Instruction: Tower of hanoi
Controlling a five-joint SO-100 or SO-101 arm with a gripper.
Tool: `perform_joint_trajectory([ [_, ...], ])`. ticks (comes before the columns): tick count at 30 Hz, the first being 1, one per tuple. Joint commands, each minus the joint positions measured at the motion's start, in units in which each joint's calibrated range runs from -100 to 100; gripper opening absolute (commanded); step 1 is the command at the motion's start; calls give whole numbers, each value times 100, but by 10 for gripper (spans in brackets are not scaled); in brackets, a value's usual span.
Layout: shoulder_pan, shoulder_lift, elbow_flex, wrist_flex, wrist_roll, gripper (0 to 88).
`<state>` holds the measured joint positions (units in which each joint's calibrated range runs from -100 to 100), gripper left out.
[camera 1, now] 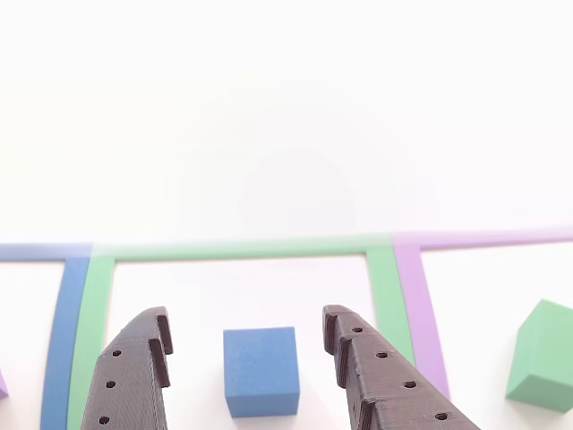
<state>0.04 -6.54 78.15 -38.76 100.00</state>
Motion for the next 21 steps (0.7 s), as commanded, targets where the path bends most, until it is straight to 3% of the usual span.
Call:
perform_joint_trajectory([
  [1,91,-1974,-60,1792,0,125],
  [8,381,-3897,-587,4649,0,22],
  [15,899,-4129,-3713,9044,0,11],
  [21,1334,-3865,-5839,11230,0,11],
])
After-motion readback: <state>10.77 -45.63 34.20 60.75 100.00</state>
